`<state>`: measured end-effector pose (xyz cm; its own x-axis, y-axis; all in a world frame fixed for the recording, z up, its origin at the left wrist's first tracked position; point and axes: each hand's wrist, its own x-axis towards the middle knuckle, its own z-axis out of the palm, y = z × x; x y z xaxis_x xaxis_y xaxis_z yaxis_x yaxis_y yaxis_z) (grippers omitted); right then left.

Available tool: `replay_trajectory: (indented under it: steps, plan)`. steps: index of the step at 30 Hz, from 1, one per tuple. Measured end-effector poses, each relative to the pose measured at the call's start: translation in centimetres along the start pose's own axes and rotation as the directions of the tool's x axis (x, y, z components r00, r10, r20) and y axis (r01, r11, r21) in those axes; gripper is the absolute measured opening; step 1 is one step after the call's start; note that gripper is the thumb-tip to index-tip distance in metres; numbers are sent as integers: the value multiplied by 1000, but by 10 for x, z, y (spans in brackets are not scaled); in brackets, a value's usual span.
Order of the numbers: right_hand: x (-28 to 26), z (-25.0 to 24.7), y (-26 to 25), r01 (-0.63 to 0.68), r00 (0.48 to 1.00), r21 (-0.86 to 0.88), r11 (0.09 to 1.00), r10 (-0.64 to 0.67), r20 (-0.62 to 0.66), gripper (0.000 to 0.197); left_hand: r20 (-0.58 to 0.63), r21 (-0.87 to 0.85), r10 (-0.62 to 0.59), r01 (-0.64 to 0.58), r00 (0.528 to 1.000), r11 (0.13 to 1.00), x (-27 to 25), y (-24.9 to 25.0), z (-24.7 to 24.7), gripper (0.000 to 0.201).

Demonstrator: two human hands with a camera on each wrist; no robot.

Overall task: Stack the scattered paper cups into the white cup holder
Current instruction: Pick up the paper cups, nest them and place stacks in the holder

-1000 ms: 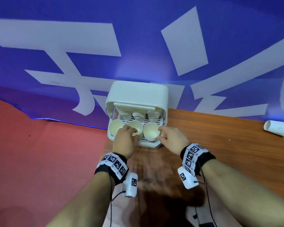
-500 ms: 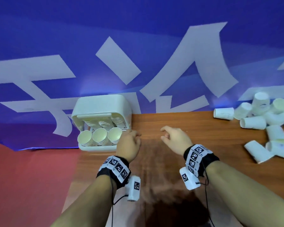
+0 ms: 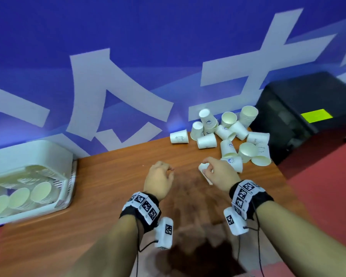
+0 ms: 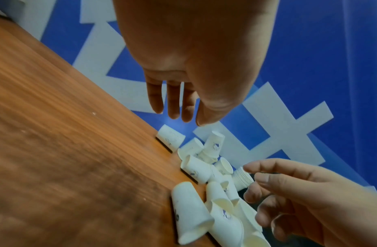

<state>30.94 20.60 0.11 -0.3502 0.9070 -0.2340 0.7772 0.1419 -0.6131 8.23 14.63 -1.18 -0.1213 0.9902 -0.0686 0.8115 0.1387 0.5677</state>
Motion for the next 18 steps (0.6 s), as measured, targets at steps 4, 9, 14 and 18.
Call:
replay_trajectory:
  steps: [4, 9, 14, 18]
  plan:
    - [-2, -25, 56, -132, 991, 90, 987, 133, -5, 28, 62, 1, 8, -8, 998, 1000, 18, 40, 43, 21]
    - [2, -36, 116, -253, 965, 188, 949, 260, -13, 32, 168, -3, -28, 28, 985, 1000, 32, 67, 81, 27]
    - [14, -32, 148, -362, 924, 362, 859, 383, 14, 31, 258, 14, -73, 72, 963, 997, 43, 73, 109, 44]
    - [29, -23, 166, -436, 888, 448, 781, 455, 71, 33, 319, 75, -81, 60, 944, 995, 55, 71, 126, 65]
